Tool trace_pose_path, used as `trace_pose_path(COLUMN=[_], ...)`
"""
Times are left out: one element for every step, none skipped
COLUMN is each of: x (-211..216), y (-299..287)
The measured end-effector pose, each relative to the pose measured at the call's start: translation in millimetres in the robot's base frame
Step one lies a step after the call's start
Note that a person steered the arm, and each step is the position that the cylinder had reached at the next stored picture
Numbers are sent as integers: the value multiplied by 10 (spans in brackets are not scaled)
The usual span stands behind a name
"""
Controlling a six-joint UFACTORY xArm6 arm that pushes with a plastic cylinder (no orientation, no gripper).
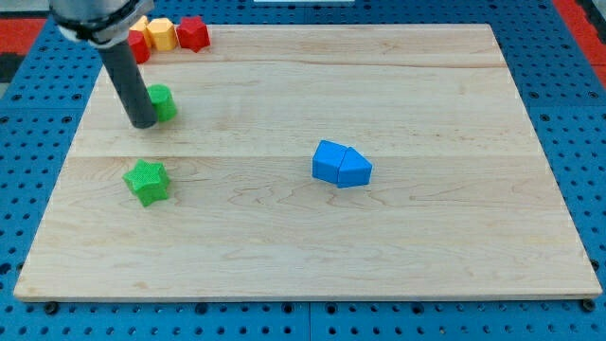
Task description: Push the green circle closer to yellows hexagon
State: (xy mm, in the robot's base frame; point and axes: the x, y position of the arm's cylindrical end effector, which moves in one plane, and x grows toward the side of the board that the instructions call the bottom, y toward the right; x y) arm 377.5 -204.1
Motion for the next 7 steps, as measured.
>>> trace_pose_path(x=[-95, 39, -41, -333, -630, -598, -290], y=[9, 70, 74, -116, -316, -279, -134])
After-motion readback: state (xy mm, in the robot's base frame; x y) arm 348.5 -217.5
